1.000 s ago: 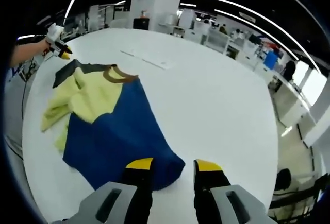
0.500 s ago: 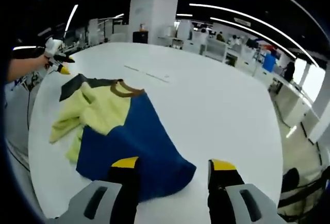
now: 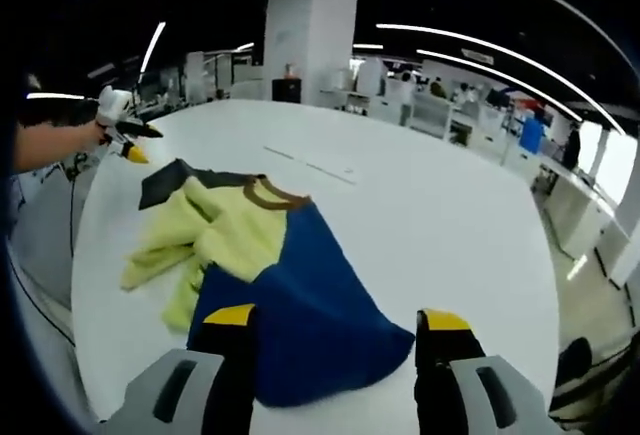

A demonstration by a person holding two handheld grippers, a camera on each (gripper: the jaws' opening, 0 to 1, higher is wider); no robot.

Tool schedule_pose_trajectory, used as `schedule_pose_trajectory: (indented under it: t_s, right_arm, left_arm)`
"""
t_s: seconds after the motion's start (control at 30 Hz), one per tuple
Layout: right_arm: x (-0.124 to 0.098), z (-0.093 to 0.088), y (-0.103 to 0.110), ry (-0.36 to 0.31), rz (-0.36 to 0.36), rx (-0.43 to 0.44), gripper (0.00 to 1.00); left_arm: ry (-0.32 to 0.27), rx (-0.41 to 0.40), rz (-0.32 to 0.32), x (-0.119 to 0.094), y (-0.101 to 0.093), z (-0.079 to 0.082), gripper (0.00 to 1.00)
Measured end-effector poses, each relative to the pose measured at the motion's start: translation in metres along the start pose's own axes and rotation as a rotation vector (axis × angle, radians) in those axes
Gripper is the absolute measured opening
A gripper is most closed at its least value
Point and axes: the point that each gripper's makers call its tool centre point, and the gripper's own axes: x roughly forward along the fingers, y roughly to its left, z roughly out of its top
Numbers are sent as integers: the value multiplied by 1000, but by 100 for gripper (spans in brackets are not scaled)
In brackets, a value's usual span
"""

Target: Fold the garment on the visible template until the final outline fits inside the template.

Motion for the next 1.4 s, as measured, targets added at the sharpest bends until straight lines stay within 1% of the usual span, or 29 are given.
schedule_pose_trajectory:
  t_s: [0.23, 0.33, 0.4, 0.5, 0.67, 0.77, 1.03, 1.27, 1.4]
  right_arm:
    - [-8, 0, 16, -4, 27, -10, 62]
    - [-10, -1, 21, -2, 35, -13, 62]
    - [-13, -1, 24, -2, 38, -22, 61]
    - [-15, -1, 27, -5, 43, -25, 61]
    - [-18, -2, 34, -12, 58, -28, 60]
    - [-19, -4, 40, -10, 69, -35, 59]
    - [-19, -9, 53, -6, 94, -38, 57]
    - [-19, -7, 65, -19, 117, -42, 54]
    - [-18, -7, 75, -21, 140, -56, 54]
  left_arm:
    - [-7, 11, -65, -4, -29, 4, 81]
    - [-6, 16, -82, -5, -37, 3, 81]
    - [8, 18, -116, -5, -47, 0, 81]
    - [15, 33, -129, -5, -56, -1, 81]
    - [7, 34, -155, -7, -70, 0, 80]
    - [17, 40, -177, -7, -80, -4, 80]
    - [21, 37, -209, -9, -97, -9, 78]
    - [13, 42, -245, -9, -114, -6, 77]
    - [11, 54, -271, -10, -129, -7, 76]
